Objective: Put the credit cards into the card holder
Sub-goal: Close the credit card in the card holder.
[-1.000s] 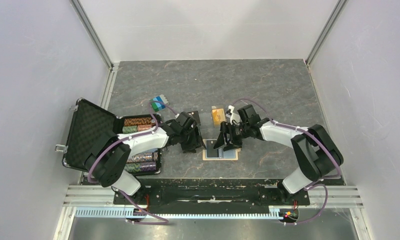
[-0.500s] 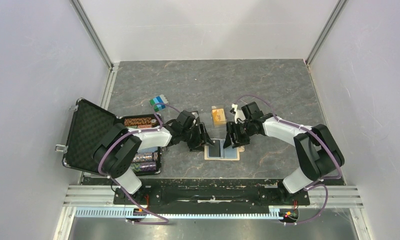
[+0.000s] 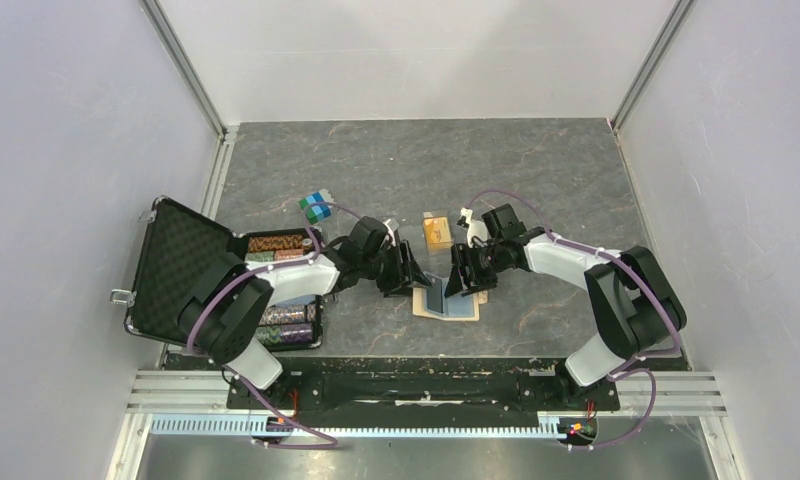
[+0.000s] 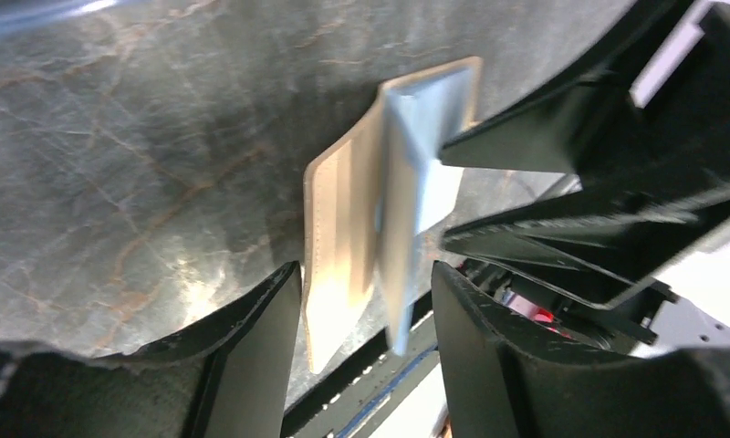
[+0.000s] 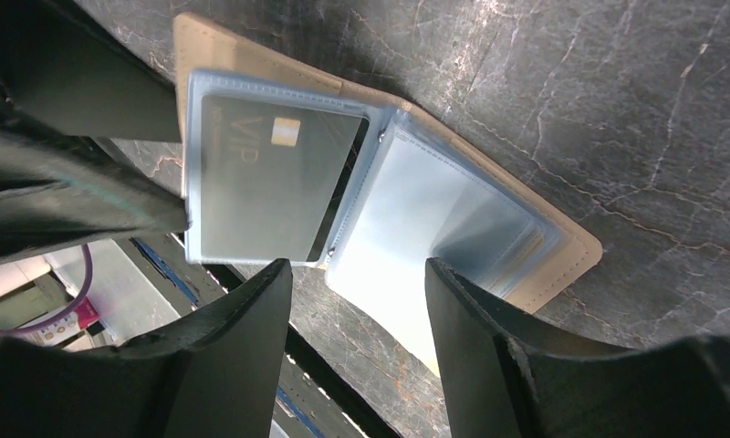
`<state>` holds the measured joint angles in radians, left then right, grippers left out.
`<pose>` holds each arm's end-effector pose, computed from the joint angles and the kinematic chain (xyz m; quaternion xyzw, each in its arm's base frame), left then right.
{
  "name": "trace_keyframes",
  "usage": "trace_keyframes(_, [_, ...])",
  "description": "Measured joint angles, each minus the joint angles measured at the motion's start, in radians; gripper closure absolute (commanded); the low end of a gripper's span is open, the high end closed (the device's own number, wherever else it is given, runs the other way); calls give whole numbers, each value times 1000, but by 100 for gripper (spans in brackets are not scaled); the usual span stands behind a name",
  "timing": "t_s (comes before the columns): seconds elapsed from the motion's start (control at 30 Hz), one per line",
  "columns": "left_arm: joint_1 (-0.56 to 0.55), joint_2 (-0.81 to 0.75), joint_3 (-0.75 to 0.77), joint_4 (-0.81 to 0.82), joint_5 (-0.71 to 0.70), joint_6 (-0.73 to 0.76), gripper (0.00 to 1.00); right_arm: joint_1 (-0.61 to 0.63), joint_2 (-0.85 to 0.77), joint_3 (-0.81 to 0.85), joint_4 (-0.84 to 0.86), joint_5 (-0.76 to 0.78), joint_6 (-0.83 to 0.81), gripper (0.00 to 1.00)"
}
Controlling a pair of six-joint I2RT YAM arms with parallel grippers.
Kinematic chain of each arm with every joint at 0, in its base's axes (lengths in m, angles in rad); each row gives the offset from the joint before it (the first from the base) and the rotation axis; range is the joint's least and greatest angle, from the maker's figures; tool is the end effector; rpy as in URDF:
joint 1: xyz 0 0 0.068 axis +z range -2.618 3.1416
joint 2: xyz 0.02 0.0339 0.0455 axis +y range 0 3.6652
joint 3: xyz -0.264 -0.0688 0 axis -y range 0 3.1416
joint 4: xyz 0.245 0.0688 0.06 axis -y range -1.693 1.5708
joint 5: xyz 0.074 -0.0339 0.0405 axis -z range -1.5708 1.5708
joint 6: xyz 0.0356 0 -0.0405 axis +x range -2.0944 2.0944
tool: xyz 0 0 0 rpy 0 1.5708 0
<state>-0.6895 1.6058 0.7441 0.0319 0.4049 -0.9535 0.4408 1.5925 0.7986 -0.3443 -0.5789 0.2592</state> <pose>0.2274 -0.2057 0.1517 -0.0480 0.9147 -0.3874 0.1044 0.2484 0.1387 0.1506 -0.1459 0.9267 0.3324 0.0976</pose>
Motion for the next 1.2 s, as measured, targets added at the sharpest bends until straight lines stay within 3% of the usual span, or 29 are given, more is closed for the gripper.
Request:
trace_keyframes(0.2, [-10, -43, 35, -6, 27, 2, 45, 0, 3, 1, 1, -3, -2, 41])
trace_keyframes(0.33, [-27, -14, 86, -31, 45, 10, 55, 0, 8, 3, 4, -11, -2, 40])
trace_keyframes(0.4, [-37, 10, 105, -51, 43, 14, 66, 0, 8, 3, 5, -13, -1, 39])
trace_keyframes(0.53, [-50, 51, 143, -137, 25, 50, 98, 0, 8, 7, 0, -18, -2, 38])
trace_keyframes(0.97, [-58, 49, 295, -522, -158, 254, 98, 6, 19, 53, -99, 80, -51, 35])
trace_keyframes(1.2, [-58, 48, 402, -721, -251, 324, 95, 3, 24, 45, -89, 51, -43, 35])
